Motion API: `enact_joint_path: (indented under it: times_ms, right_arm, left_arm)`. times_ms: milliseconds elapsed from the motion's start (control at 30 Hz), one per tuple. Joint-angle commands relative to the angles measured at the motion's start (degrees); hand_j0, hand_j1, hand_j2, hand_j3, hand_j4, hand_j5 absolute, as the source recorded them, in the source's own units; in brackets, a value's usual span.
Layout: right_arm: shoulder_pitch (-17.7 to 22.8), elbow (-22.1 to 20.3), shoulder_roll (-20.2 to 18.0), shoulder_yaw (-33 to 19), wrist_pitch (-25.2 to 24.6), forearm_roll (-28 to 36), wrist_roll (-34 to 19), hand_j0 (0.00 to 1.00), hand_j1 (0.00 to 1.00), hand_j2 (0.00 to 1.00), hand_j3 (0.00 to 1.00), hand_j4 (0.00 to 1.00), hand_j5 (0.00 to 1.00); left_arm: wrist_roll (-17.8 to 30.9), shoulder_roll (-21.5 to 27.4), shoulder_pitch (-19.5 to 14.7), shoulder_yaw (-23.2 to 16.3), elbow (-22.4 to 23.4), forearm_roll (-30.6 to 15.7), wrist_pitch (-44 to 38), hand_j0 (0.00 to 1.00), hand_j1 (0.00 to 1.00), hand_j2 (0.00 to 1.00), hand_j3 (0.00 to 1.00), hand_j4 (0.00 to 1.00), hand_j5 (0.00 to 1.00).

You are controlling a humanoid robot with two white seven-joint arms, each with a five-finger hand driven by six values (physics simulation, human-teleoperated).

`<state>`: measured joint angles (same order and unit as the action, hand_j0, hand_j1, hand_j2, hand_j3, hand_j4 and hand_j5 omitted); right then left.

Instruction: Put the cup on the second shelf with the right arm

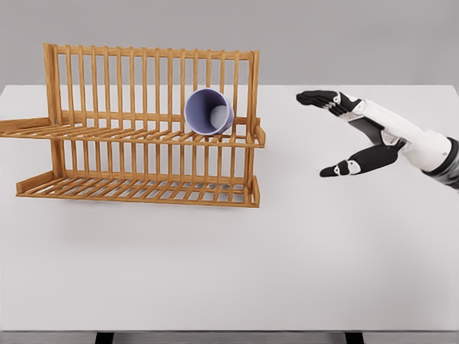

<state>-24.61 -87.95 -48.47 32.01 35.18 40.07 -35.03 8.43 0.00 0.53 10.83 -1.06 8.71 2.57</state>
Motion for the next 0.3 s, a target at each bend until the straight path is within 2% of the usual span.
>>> enact_joint_path:
  times_ms: [0, 67, 267]
  right_arm:
    - [0.53, -0.38, -4.26, -3.18, -0.18, 1.42, 0.03, 1.0, 1.0, 1.0, 1.0, 1.0, 1.0]
    - [2.11, -0.38, -5.41, -4.15, -0.18, 1.42, 0.03, 1.0, 1.0, 1.0, 1.0, 1.0, 1.0]
    - [2.03, -0.55, -5.23, -4.24, -0.18, 1.33, 0.03, 1.0, 1.0, 1.0, 1.0, 1.0, 1.0]
  left_arm:
    - [0.01, 0.0, 0.0, -0.02, 0.01, -0.01, -0.03, 1.0, 1.0, 1.0, 1.0, 1.0, 1.0]
    - [0.01, 0.0, 0.0, -0.02, 0.01, -0.01, -0.03, 1.0, 1.0, 1.0, 1.0, 1.0, 1.0]
    - [0.01, 0.0, 0.0, -0.02, 0.01, -0.01, 0.06, 1.0, 1.0, 1.0, 1.0, 1.0, 1.0]
